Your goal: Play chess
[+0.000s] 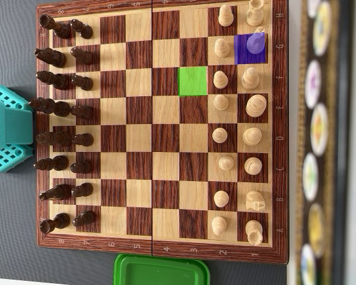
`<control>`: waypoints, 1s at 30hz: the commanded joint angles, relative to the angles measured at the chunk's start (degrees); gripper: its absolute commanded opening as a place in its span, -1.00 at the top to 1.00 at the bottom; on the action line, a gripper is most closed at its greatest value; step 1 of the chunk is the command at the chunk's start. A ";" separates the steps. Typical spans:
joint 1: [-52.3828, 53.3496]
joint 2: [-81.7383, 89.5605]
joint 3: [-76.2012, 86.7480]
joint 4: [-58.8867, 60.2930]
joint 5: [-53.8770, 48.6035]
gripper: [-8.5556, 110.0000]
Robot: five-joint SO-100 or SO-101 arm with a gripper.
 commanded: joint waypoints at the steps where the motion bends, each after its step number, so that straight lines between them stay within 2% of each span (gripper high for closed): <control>1: 0.18 -0.18 1.14 0.09 -0.09 0.61; 26: 0.09 -0.35 1.14 0.79 -0.44 0.62; 30: 0.18 -0.35 0.35 6.06 -0.44 0.62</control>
